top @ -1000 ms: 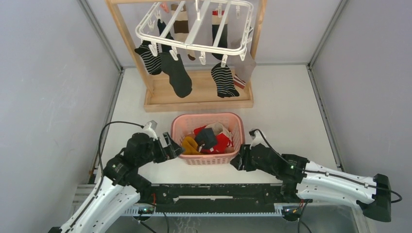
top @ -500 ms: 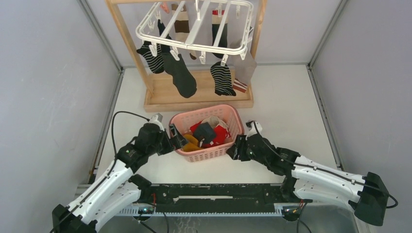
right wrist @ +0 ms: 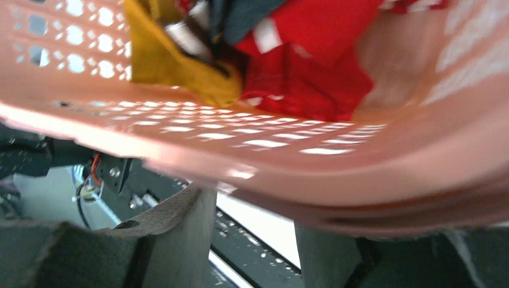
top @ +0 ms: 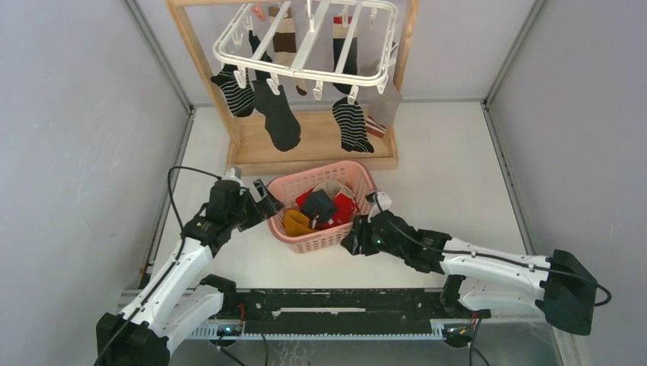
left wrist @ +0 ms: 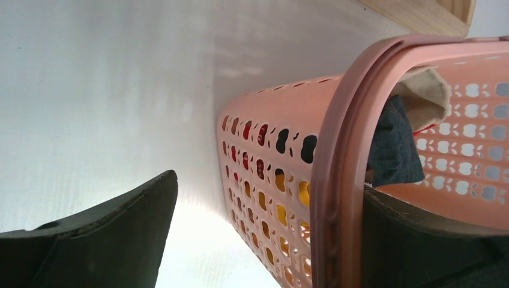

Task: Remove the socks clipped to the hanger
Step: Move the bin to the center of the board.

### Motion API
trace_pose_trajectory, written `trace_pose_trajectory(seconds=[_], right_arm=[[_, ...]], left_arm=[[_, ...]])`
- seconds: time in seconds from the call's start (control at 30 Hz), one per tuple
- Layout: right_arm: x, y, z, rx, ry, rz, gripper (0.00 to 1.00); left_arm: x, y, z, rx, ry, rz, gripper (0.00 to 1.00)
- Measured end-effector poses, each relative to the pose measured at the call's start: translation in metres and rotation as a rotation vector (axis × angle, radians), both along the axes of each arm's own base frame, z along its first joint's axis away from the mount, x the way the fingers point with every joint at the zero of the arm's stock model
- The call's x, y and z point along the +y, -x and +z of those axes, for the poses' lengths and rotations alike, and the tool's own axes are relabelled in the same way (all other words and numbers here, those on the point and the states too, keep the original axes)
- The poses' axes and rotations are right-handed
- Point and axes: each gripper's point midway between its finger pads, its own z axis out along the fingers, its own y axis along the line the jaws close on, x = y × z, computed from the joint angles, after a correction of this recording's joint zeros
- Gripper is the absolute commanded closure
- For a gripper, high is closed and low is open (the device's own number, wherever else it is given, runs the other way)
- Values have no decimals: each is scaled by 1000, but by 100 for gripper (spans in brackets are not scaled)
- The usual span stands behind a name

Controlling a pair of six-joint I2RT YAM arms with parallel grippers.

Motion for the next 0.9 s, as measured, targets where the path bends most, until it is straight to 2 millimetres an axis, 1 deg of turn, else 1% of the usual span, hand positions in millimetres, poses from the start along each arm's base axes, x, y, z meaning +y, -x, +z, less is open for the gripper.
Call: trace_pose_trajectory(seconds=[0.07,0.13,0.3,0.4,0.53,0.67,0.77,0.9], right_arm=[[11,6,3,-11,12,42,44],[27,14,10,-30,13,91,44],[60,27,21,-67,24,175,43],[86,35,25,-85,37,231,43],[123,44,26,-101,57,305,43],[156,41,25,-114,72,343,43],[169,35,22,-118,77,356,43],[178,17,19,-134,85,359,43]], left_arm=[[4,-3,3,-5,-1,12,0],[7,-7,9,-24,-3,17,0],[17,-15,33,-98,-17,42,0],[30,-19,44,-123,-26,79,0],[45,-22,56,-143,-45,122,0],[53,-20,73,-188,-59,139,0],[56,-18,82,-216,-59,150,0],[59,-17,81,-215,-66,162,0]])
